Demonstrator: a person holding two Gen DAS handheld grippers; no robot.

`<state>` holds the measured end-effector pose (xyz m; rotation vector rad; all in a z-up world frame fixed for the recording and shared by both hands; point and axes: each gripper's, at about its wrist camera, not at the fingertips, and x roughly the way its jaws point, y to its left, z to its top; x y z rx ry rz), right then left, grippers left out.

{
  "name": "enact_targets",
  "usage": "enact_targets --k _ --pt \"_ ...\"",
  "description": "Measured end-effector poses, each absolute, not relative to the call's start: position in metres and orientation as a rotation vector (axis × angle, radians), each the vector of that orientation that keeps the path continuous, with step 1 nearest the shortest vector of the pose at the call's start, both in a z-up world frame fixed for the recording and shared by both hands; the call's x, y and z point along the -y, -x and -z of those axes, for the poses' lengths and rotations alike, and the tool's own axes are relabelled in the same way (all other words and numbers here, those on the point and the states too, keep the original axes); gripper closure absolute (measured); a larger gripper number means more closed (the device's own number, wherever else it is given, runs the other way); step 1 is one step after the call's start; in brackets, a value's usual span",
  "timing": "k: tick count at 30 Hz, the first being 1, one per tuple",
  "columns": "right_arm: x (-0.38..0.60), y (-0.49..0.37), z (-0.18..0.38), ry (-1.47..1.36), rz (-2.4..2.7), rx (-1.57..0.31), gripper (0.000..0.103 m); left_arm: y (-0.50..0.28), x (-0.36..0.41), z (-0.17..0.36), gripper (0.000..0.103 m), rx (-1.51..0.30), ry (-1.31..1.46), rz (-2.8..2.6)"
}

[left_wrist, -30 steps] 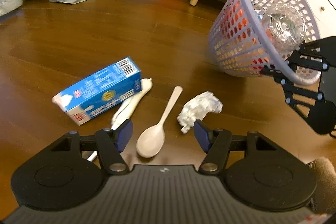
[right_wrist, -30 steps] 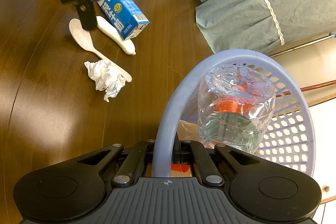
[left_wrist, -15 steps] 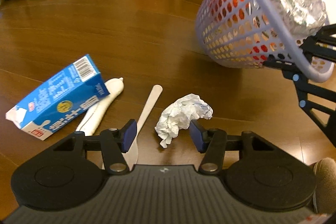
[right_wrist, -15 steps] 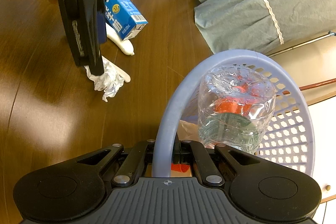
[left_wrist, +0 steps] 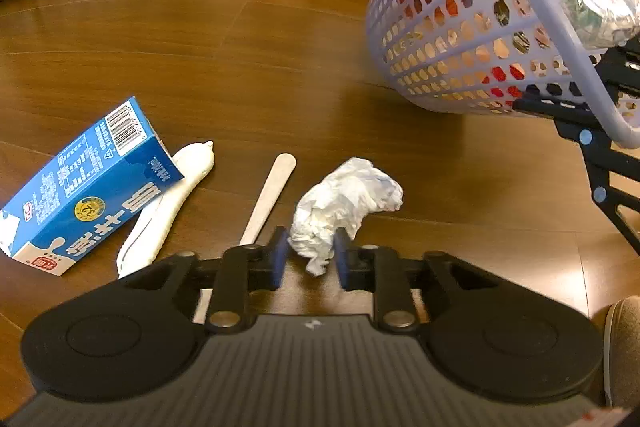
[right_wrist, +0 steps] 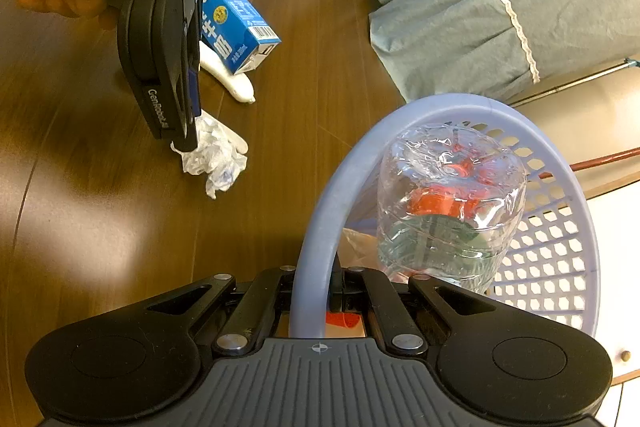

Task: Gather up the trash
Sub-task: 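Carry the tissue with the left gripper over the wastebasket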

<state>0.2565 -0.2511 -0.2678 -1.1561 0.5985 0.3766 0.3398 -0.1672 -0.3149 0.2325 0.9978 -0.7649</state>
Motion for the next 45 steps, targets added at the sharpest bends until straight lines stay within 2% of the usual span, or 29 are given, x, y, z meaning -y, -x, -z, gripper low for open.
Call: enact_targets --k 5,14,33,45 --pt "0.252 -0.256 0.268 1.155 -0.377 -0.601 0.103 -0.343 0.161 0.313 0.089 -1.017 -0.206 0.744" --pt "0.253 -0.256 0.269 1.158 -0.374 -0.607 0.103 -0.343 0.139 0.288 0.089 -1.023 -0.159 0.707" --pt "0.254 -0.256 0.269 1.160 -0.376 -0.608 0.103 -0.326 0.089 0.172 0.090 -0.907 0.014 0.689" --pt "0.252 -0.257 0.269 1.162 -0.377 -0.609 0.103 -0.325 0.089 0.135 0.090 -0.882 0.119 0.690"
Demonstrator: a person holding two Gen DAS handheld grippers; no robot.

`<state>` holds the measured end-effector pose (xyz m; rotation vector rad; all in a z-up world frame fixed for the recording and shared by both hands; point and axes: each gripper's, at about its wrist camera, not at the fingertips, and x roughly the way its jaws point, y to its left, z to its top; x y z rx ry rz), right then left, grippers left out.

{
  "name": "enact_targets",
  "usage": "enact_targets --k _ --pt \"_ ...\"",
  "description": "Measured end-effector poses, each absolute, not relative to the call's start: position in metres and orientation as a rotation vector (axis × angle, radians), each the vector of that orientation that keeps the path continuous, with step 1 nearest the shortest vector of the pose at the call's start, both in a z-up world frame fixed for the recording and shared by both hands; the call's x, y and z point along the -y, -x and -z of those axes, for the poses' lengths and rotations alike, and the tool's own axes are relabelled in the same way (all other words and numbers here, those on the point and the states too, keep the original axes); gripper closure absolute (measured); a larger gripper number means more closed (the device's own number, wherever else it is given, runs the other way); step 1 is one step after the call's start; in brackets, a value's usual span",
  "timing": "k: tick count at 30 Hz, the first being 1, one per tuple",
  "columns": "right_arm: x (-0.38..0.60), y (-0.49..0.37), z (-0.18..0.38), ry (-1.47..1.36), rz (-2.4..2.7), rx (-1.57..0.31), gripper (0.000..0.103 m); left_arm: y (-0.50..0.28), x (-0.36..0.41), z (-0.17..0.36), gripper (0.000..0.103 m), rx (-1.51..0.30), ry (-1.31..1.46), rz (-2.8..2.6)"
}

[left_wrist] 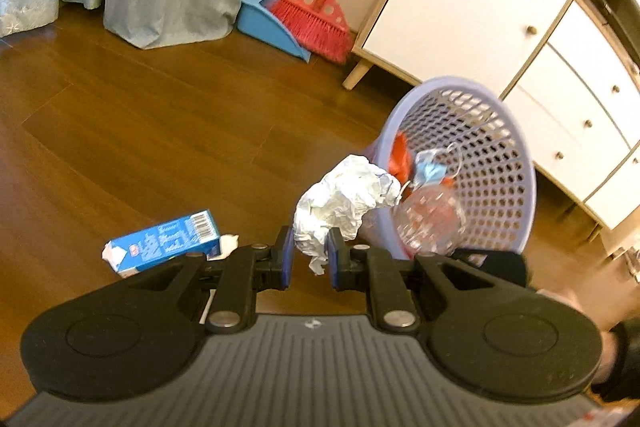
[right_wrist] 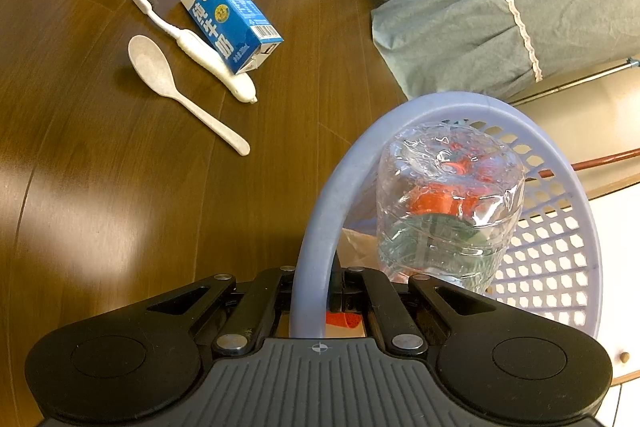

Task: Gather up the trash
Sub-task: 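Carry the tissue with the left gripper over the wastebasket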

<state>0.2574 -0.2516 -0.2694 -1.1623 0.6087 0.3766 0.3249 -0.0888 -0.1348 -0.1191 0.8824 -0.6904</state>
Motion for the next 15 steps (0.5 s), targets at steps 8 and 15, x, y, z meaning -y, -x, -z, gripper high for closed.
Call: enact_targets --k 8,15 --pt "0.251 -0.259 0.269 1.162 -0.378 -0.608 0.103 -0.328 0.101 0.123 0.090 -0.883 0.170 0.715" --pt "0.249 -0.259 0.269 1.160 -0.377 -0.608 0.103 -0.325 0.119 0.114 0.090 -0.877 0.189 0.748"
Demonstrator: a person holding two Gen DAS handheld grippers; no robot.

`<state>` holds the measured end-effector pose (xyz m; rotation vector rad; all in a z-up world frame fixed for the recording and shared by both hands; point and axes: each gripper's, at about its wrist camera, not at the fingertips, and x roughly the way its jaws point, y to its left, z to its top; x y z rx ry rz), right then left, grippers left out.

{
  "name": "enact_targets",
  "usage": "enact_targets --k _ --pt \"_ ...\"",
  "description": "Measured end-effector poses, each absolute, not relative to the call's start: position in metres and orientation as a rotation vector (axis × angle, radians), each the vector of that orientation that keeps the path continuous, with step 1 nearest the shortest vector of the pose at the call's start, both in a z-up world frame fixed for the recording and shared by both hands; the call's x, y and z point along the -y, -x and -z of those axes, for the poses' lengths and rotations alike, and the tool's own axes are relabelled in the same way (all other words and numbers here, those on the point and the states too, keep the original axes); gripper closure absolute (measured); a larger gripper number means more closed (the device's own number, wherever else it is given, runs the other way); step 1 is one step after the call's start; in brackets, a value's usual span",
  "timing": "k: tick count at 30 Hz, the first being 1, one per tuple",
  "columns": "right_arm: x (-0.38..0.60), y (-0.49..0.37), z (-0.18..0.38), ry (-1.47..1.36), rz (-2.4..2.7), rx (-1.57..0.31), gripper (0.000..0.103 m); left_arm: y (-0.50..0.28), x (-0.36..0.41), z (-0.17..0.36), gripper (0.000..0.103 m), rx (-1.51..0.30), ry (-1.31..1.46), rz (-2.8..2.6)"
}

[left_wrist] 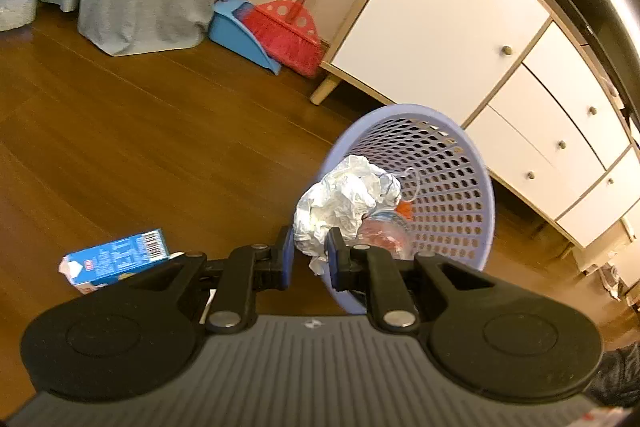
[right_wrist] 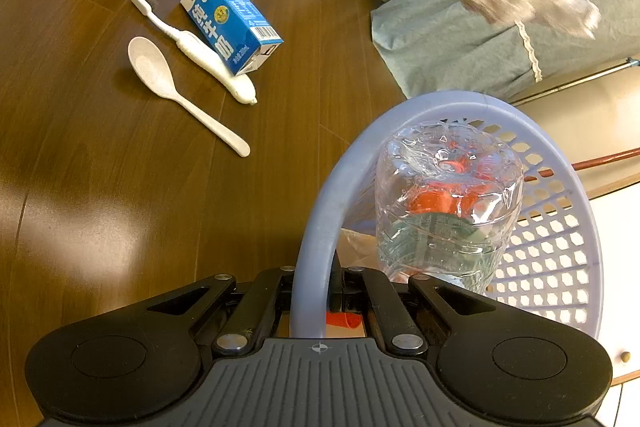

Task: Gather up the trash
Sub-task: 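Carry the tissue with the left gripper over the wastebasket, then open the left gripper to drop the tissue into the wastebasket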

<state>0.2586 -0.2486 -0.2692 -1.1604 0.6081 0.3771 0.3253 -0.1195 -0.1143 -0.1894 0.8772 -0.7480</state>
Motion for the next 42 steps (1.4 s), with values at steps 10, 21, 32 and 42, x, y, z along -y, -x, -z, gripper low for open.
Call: enact_targets --k 10,21,32,42 --pt "0.248 -0.258 0.268 1.163 -0.386 -0.604 0.103 -0.323 0.161 0.098 0.090 -0.857 0.199 0.829" --pt "0.249 -0.256 0.267 1.153 -0.384 -0.601 0.103 -0.325 0.207 0.103 0.090 -0.868 0.196 0.868" --pt "0.250 -0.256 0.267 1.145 -0.384 -0.601 0.103 -0.343 0.237 0.117 0.077 -0.907 0.171 0.853" --pt "0.250 -0.256 0.266 1.148 -0.385 -0.601 0.103 -0.337 0.215 0.120 0.077 -0.892 0.126 0.835"
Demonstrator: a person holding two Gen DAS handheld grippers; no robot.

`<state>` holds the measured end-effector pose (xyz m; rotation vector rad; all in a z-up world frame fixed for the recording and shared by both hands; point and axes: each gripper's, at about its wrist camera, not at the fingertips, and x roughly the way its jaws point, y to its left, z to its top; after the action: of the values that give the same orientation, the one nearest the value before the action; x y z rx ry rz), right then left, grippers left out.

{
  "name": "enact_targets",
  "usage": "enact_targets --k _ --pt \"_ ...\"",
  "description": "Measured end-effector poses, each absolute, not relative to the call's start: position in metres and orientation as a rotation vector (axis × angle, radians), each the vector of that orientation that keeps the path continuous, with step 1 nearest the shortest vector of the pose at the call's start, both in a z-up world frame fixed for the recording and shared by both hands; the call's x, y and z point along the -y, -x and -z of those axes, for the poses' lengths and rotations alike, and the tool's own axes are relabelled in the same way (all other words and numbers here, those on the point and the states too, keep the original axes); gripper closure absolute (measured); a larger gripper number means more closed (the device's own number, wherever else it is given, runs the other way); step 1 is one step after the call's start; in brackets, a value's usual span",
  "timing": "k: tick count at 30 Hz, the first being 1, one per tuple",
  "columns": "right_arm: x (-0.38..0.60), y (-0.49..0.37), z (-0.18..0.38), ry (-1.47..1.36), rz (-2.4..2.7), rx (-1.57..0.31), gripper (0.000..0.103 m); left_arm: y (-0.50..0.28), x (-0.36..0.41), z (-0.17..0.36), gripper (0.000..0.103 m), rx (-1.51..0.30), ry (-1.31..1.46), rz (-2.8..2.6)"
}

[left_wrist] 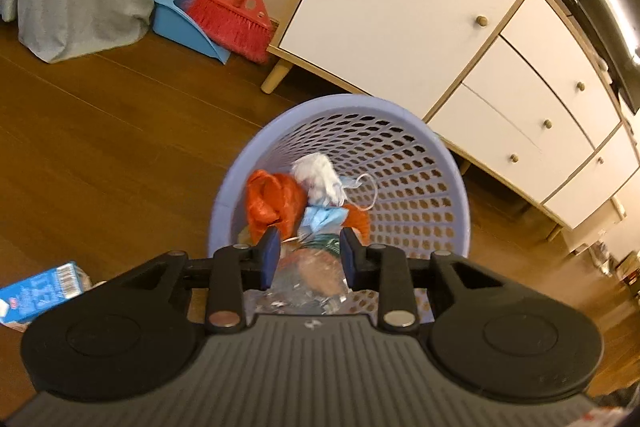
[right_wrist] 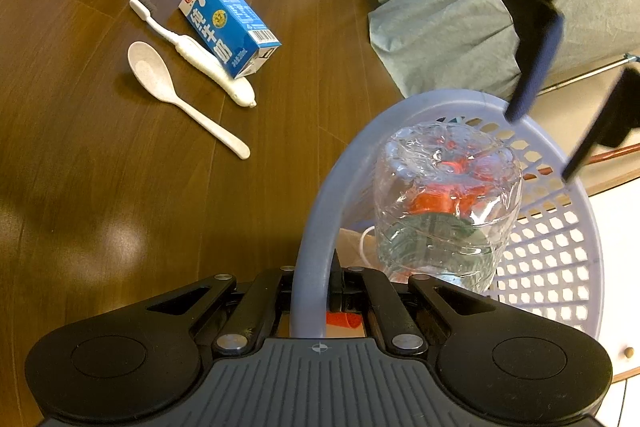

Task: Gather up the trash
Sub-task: 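Open the left gripper to drop the tissue into the wastebasket, then move the left gripper to the blue milk carton and grasp it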

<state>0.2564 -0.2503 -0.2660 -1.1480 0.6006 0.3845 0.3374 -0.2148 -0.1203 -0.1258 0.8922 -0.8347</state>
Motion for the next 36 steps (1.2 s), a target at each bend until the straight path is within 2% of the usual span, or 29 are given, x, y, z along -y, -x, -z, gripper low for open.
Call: enact_targets --k 36 --pt "0.251 -0.256 0.267 1.160 -0.391 -0.599 0.103 -0.359 0.137 0.157 0.064 -0.943 0.069 0.639"
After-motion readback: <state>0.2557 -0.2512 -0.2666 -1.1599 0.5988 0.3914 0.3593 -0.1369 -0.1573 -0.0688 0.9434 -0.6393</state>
